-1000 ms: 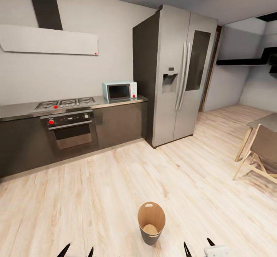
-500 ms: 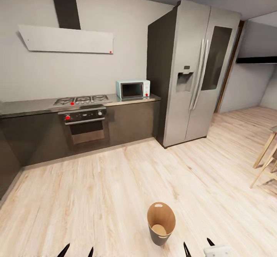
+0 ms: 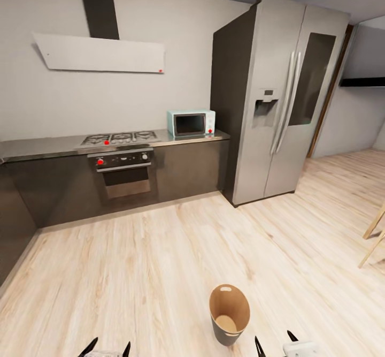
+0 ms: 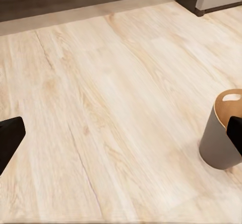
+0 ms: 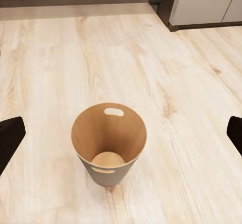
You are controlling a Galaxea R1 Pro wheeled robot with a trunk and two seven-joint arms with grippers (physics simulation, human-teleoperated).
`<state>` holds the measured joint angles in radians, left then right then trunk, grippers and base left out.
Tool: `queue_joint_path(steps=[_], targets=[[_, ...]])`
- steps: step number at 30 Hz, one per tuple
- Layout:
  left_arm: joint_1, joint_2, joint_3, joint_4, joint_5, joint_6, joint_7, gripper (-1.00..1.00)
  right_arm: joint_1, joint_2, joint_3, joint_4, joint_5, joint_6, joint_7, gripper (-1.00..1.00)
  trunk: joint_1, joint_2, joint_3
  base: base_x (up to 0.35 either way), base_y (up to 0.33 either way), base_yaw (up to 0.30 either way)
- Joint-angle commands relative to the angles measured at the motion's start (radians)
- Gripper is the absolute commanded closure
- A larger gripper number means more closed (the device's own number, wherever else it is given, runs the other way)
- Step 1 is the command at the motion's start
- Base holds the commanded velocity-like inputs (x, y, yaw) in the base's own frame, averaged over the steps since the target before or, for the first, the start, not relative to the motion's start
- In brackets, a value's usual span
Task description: Put the three can of soda from the living room inside the tash can in the kitchen.
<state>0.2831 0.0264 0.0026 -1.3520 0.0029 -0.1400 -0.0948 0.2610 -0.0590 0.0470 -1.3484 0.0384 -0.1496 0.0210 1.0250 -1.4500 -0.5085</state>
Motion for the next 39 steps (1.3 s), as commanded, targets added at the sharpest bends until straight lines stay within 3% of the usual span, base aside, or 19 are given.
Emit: queue_joint_path(steps=[1, 11, 20, 32, 34, 37, 38, 39], targets=[[-0.001, 0.0, 0.0, -0.001, 0.0, 0.006, 0.001, -1.0, 0.0, 0.0, 0.0, 0.0, 0.0, 0.0, 0.0, -1.0, 0.0, 0.0, -0.001, 0.094, 0.0, 0.059], [-0.01, 0.0, 0.0, -0.018, 0.0, 0.063, 0.002, -1.0, 0.0, -0.001, -0.001, 0.0, -0.001, 0.001, 0.001, -1.0, 0.0, 0.0, -0.013, 0.182, 0.0, 0.032], [-0.01, 0.0, 0.0, -0.011, -0.003, 0.065, 0.002, -1.0, 0.0, -0.001, 0.0, 0.0, -0.001, 0.001, 0.002, -1.0, 0.0, 0.0, -0.022, 0.245, 0.0, 0.002], [-0.01, -0.001, 0.003, -0.009, -0.005, 0.061, 0.005, -1.0, -0.002, -0.007, -0.005, -0.004, -0.006, 0.02, 0.001, -1.0, 0.0, 0.0, -0.023, 0.031, 0.0, 0.0], [-0.01, 0.0, 0.003, -0.006, -0.005, 0.061, 0.006, -1.0, -0.004, -0.008, -0.005, -0.011, -0.007, 0.056, 0.003, -1.0, 0.0, 0.0, -0.023, 0.004, 0.0, 0.0], [-0.01, -0.001, 0.003, 0.001, -0.006, 0.059, 0.007, -1.0, -0.012, -0.007, -0.005, -0.029, -0.007, 0.174, 0.016, -1.0, 0.0, 0.0, -0.023, 0.002, 0.0, 0.0], [-0.01, -0.001, 0.004, 0.016, -0.005, 0.058, 0.007, -1.0, -0.076, -0.007, -0.005, -0.051, -0.005, 0.384, 0.067, -1.0, 0.0, 0.0, -0.023, 0.0, 0.0, 0.0], [-0.01, -0.001, 0.004, 0.02, -0.005, 0.058, 0.007, -1.0, -0.106, -0.007, -0.005, -0.054, -0.004, 0.439, 0.082, -1.0, 0.0, 0.0, -0.023, 0.0, 0.0, 0.0]])
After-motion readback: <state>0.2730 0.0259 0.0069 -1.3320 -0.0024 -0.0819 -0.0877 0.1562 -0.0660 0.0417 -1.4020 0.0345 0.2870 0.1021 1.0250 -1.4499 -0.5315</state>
